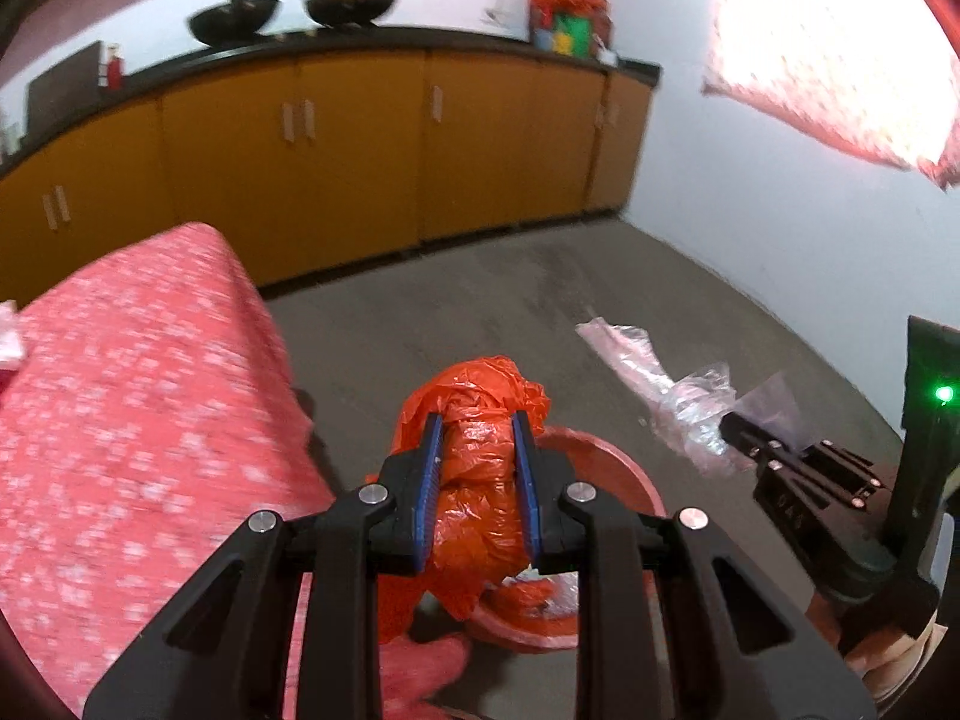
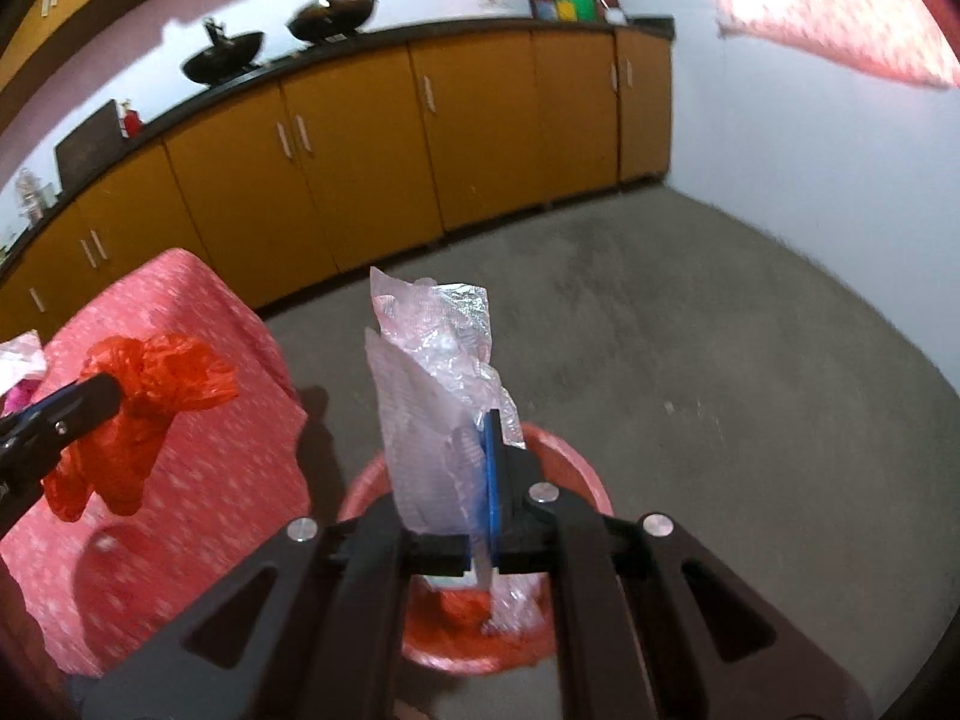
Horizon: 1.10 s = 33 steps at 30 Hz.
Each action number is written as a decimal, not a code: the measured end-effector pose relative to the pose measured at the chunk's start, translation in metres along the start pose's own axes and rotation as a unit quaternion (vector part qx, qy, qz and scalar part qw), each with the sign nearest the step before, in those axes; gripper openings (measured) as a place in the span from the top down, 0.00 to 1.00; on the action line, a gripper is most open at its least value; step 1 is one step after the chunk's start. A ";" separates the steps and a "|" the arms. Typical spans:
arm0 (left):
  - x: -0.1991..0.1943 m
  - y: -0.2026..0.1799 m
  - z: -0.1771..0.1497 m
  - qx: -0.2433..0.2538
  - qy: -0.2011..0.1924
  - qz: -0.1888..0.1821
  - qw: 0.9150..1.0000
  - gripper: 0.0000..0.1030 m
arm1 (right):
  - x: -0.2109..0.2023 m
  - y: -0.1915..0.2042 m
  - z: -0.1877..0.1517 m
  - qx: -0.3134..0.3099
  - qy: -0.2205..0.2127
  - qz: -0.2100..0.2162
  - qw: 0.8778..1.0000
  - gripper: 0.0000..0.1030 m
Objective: Collect trash
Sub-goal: 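Carry red bag and clear plastic bag over the red bucket, then open both grippers to drop the bags into the red bucket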
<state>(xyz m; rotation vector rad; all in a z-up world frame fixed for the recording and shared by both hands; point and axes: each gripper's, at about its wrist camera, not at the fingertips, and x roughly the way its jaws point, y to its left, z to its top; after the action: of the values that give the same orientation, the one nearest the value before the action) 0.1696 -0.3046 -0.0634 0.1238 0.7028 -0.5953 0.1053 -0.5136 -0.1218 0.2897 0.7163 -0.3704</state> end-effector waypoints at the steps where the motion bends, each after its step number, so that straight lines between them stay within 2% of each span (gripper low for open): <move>1: 0.009 -0.007 -0.004 0.006 0.010 -0.005 1.000 0.78 | 0.007 -0.006 -0.006 0.002 0.010 -0.002 1.000 0.95; 7: 0.049 -0.028 -0.020 0.031 0.053 -0.012 0.998 0.78 | 0.034 -0.021 -0.024 0.000 0.040 -0.004 0.999 0.95; 14: 0.078 -0.040 -0.028 0.041 0.084 -0.015 0.995 0.77 | 0.060 -0.029 -0.031 0.012 0.063 0.004 0.998 0.95; 18: 0.093 -0.047 -0.030 0.041 0.100 -0.014 0.994 0.74 | 0.072 -0.023 -0.031 0.009 0.071 0.005 0.997 0.90; 20: 0.100 -0.049 -0.031 0.041 0.104 -0.010 0.994 0.70 | 0.077 -0.024 -0.031 0.013 0.074 0.009 0.997 0.87; 22: 0.104 -0.049 -0.030 0.041 0.107 -0.009 0.993 0.68 | 0.077 -0.029 -0.031 0.022 0.071 0.012 0.997 0.72; 23: 0.105 -0.049 -0.030 0.040 0.109 -0.009 0.993 0.65 | 0.078 -0.031 -0.032 0.026 0.071 0.015 0.997 0.70; 26: 0.107 -0.049 -0.028 0.037 0.108 -0.006 0.993 0.60 | 0.077 -0.034 -0.033 0.023 0.072 0.008 0.997 0.70; 33: 0.093 -0.034 -0.021 0.009 0.099 -0.001 0.995 0.60 | 0.069 -0.041 -0.028 0.026 0.060 -0.006 0.998 0.70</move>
<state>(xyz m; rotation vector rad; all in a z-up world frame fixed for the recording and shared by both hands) 0.1948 -0.3697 -0.1361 0.2013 0.8885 -0.5970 0.1198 -0.5554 -0.1941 0.3597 0.8266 -0.3872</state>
